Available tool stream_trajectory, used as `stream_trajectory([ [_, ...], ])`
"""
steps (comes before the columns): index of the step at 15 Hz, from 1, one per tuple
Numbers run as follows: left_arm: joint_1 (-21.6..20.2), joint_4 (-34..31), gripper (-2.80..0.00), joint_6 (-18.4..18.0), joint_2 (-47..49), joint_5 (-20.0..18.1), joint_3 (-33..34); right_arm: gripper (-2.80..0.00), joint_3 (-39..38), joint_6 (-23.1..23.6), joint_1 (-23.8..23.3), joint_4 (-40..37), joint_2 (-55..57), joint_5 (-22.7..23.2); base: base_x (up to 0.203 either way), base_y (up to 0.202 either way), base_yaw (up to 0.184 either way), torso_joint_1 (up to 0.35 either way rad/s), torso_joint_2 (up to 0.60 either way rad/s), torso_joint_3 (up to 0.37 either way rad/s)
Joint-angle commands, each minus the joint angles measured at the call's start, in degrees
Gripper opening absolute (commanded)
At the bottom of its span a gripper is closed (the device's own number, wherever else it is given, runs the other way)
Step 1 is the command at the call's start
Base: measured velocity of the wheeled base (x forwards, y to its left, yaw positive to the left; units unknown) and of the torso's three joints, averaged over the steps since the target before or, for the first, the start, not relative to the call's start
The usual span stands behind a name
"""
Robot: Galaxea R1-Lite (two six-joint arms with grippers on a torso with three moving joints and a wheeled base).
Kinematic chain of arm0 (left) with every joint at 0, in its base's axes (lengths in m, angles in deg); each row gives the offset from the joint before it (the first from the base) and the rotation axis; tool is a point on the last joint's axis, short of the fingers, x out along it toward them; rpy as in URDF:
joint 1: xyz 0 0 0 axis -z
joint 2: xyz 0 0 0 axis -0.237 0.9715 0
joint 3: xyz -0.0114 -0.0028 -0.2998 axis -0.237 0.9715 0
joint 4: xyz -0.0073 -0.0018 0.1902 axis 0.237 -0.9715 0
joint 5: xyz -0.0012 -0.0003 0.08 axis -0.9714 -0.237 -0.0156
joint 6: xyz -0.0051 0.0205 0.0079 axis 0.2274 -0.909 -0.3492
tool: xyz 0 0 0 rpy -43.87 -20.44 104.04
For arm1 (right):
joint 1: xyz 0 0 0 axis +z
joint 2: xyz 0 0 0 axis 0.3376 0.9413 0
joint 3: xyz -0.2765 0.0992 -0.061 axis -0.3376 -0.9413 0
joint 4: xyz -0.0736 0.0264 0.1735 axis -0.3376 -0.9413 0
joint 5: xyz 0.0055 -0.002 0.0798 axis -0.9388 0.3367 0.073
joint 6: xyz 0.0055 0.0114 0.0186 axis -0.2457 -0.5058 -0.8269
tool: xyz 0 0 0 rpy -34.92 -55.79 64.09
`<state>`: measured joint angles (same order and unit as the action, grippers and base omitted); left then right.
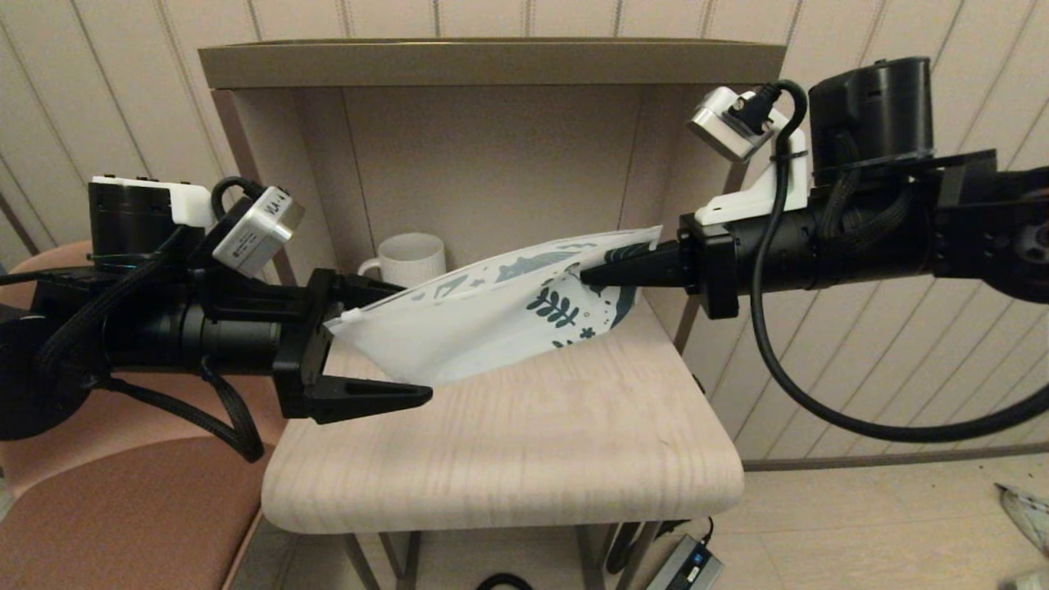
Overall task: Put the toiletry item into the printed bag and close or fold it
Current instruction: Hand it to the other hand
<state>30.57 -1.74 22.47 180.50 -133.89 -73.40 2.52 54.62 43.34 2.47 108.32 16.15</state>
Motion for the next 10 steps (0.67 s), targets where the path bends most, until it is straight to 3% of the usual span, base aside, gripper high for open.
stream_trajectory([
  [1, 0.02, 0.14, -2.8, -0.17, 0.07, -0.36, 0.05, -2.8, 0.14, 0.03, 0.04, -0.02, -0.17, 0.31, 0.0, 0.0, 0.0, 0.0, 0.0, 0.0],
  [10, 0.71, -0.03, -2.8, -0.08, 0.24, -0.27, -0.22, -2.8, -0.64, 0.12, 0.56, -0.02, 0.0, 1.11, 0.0, 0.0, 0.0, 0.0, 0.0, 0.0],
])
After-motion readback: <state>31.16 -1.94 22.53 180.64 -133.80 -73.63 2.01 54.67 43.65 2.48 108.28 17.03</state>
